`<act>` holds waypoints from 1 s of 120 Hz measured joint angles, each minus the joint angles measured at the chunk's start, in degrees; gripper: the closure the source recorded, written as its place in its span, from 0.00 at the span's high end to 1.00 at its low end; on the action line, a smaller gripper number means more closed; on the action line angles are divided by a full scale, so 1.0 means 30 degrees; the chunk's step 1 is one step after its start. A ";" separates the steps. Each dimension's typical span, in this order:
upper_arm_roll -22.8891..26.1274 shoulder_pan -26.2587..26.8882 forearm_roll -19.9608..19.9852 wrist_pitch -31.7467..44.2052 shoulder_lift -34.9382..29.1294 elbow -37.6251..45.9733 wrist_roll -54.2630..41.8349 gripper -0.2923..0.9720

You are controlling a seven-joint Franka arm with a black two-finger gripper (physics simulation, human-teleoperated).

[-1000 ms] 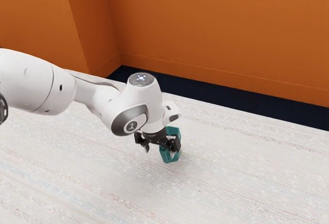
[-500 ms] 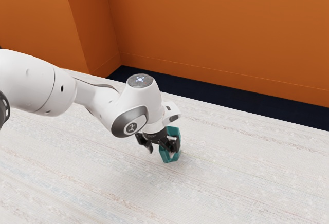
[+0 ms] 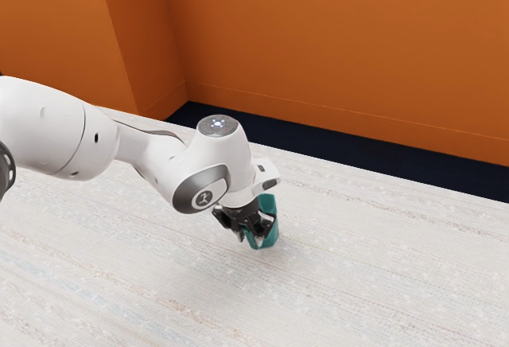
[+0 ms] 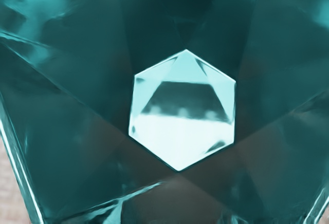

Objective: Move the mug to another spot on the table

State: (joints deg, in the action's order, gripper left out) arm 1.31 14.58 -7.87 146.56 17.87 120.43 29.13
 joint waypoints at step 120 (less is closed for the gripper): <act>-0.0142 0.0094 -0.2715 -0.2297 -0.1230 -0.1258 0.0273 0.25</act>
State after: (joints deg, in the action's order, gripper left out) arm 0.88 14.87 -16.01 139.67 14.18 116.65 29.95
